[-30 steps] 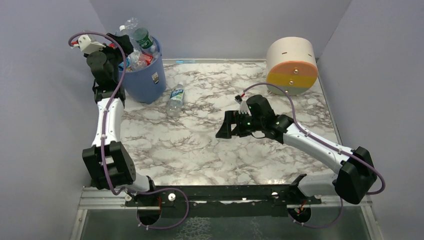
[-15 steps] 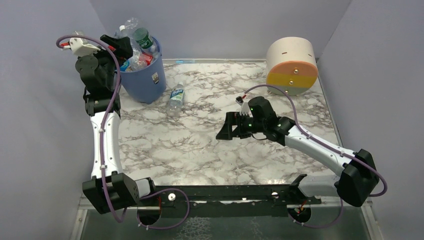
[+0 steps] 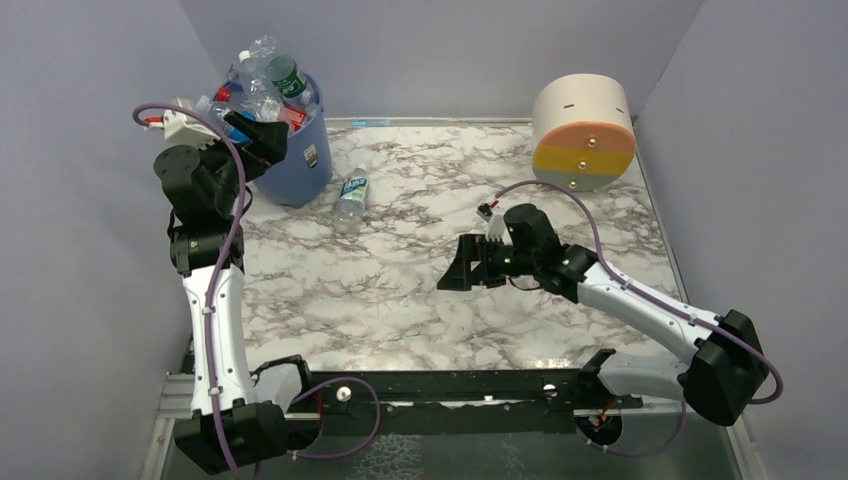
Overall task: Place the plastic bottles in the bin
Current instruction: Pick up the plastic bottle at the center of the board.
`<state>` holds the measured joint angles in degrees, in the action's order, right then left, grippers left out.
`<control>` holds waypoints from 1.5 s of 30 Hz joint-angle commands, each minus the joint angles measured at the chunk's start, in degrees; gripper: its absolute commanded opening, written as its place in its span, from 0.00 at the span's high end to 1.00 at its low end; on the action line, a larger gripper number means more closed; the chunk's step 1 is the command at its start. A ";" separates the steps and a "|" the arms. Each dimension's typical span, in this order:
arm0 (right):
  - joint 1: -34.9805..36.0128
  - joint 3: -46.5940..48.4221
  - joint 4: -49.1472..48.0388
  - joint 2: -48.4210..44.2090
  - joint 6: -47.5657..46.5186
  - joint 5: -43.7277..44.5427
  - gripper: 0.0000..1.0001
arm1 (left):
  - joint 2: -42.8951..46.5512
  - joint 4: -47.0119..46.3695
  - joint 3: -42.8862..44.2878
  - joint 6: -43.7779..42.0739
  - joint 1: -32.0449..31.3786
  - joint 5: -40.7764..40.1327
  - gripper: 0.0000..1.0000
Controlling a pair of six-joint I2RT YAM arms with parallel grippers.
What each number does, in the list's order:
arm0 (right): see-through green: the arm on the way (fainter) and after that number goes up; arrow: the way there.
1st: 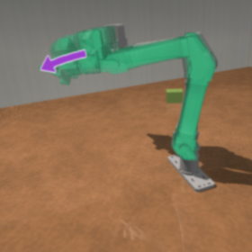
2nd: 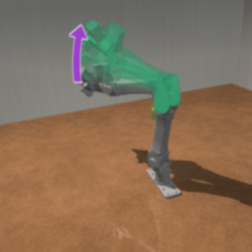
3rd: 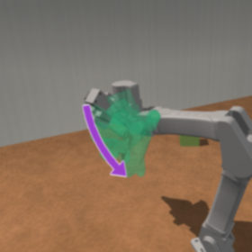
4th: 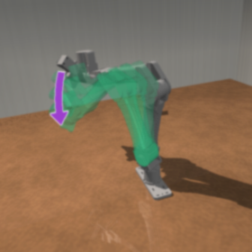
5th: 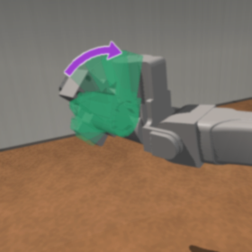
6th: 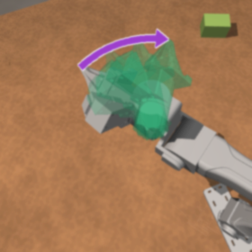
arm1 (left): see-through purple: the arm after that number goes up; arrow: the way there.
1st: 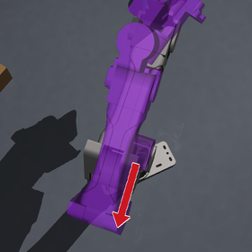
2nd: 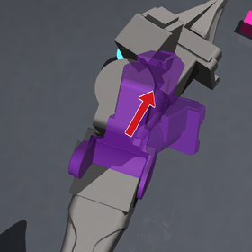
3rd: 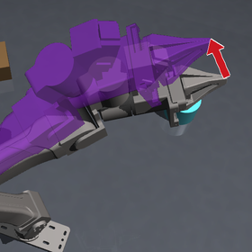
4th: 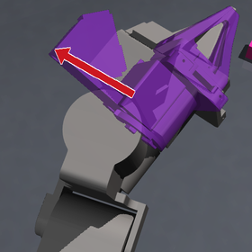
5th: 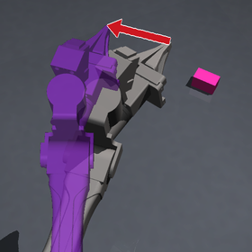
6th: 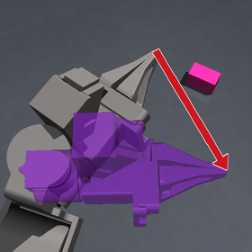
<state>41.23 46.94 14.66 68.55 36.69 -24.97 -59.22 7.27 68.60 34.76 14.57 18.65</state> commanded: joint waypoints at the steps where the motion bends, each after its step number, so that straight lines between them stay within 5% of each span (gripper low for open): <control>1: -0.19 -1.23 -2.23 -1.31 1.01 -1.70 0.00 | 3.78 3.60 -4.86 1.16 0.29 8.80 0.01; 8: -0.24 0.38 0.04 1.03 -0.01 -1.09 0.01 | 8.14 2.50 -15.22 4.05 -2.59 12.67 0.01; 19: -0.19 18.42 13.31 5.00 -5.50 7.37 0.01 | 9.71 -5.63 -32.44 8.56 -27.76 -3.87 0.01; 26: -0.87 23.95 13.03 11.54 -7.13 9.50 0.01 | 4.56 -8.71 -33.86 8.30 -38.89 -10.89 0.01; 45: -12.16 33.10 3.84 34.26 -6.21 -3.27 0.01 | -12.84 -4.08 -19.60 -4.58 -36.68 -24.85 0.01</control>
<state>29.47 76.14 19.90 98.83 30.57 -23.24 -68.62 3.92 46.13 33.87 -24.99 -2.44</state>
